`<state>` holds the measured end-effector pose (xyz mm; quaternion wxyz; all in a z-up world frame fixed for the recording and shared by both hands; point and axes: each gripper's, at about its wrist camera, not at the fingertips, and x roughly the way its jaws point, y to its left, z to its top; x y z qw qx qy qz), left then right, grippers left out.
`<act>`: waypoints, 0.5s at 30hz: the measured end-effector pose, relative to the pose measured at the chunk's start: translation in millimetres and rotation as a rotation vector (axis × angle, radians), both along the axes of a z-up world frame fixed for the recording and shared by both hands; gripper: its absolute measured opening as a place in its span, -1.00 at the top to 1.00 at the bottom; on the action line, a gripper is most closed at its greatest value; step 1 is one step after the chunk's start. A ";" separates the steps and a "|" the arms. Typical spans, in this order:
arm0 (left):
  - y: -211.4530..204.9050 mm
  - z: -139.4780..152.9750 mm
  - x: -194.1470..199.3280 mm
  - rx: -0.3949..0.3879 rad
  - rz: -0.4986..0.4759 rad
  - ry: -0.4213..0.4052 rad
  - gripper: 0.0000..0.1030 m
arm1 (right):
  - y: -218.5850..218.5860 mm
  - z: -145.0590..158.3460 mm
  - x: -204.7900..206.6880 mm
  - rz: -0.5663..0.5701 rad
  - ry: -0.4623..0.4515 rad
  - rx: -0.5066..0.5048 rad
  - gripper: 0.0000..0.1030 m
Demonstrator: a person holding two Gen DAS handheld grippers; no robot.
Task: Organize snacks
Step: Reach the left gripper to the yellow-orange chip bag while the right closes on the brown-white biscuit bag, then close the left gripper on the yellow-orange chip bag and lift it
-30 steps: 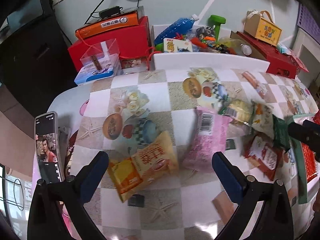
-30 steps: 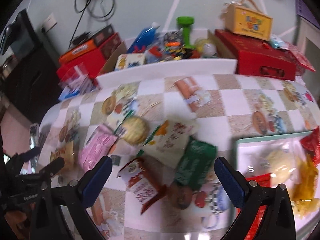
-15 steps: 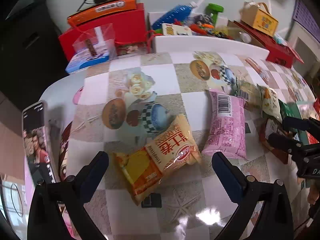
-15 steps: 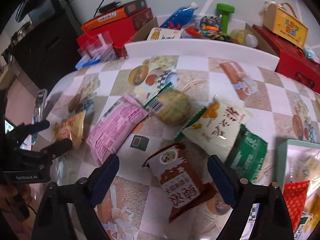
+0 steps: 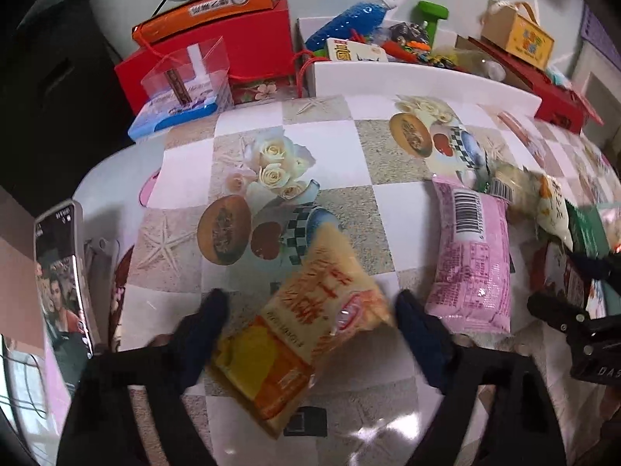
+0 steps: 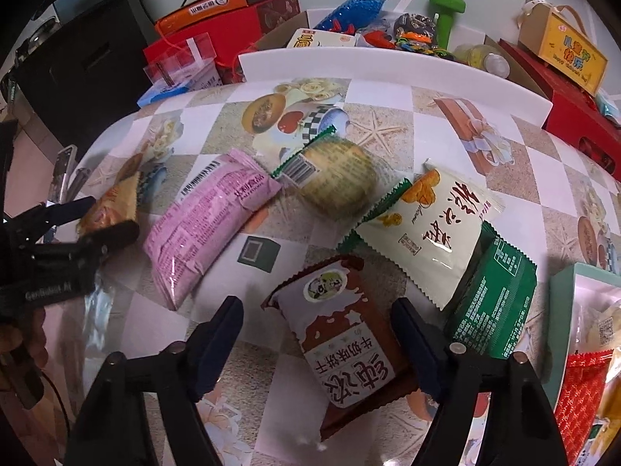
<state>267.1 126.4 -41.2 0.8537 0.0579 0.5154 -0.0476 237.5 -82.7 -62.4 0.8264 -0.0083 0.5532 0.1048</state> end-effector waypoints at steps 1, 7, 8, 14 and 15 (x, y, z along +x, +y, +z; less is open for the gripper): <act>2.4 -1.9 1.0 -0.012 0.013 0.009 -0.47 | -0.3 -0.5 0.1 -0.002 0.001 -0.006 -0.34; 9.4 -5.6 -0.3 -0.076 0.064 0.023 -0.30 | -0.1 0.2 -2.9 -0.004 -0.015 -0.045 0.10; 9.7 -5.7 -0.6 -0.083 0.073 0.025 -0.29 | -0.3 0.1 -3.0 -0.005 -0.017 -0.058 0.10; 8.9 -7.3 -8.4 -0.093 0.136 0.021 -0.25 | 2.2 1.5 -9.4 0.004 -0.026 -0.088 0.18; 8.8 -7.4 -9.5 -0.091 0.144 0.019 -0.25 | 2.5 1.5 -9.9 0.003 -0.027 -0.091 0.18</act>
